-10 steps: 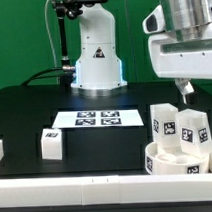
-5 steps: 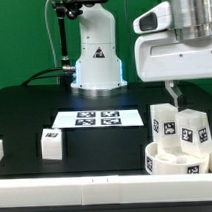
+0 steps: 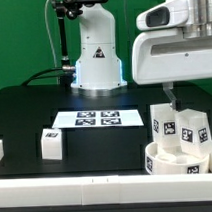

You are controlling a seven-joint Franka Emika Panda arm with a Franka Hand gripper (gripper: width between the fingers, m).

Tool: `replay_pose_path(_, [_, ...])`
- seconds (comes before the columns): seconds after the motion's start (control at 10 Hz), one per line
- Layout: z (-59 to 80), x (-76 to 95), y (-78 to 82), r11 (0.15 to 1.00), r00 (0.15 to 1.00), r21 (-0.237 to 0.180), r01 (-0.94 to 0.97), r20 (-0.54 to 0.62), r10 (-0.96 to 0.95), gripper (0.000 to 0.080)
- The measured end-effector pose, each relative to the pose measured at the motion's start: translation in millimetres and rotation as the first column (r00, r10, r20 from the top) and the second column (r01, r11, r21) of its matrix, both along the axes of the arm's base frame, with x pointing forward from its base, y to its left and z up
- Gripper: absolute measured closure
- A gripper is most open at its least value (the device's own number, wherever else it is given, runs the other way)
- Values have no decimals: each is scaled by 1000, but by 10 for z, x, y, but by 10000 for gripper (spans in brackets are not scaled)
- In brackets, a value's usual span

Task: Assemble stool

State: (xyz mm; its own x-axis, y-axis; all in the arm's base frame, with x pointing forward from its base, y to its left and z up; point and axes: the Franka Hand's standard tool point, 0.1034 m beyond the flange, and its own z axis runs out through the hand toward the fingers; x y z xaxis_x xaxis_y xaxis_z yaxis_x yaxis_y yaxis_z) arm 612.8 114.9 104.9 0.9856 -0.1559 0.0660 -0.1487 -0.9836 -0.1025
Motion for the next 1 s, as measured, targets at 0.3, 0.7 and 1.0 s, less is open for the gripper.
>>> replay_pose_path(0.3, [-96, 4, -30, 938, 939, -60, -342, 24, 344, 150])
replay_pose_path(0.7, [-202, -42, -90, 817, 821, -94, -569, 6, 572, 150])
replay_pose_path(1.0, [-256, -98, -66, 813, 817, -94, -574, -1, 577, 150])
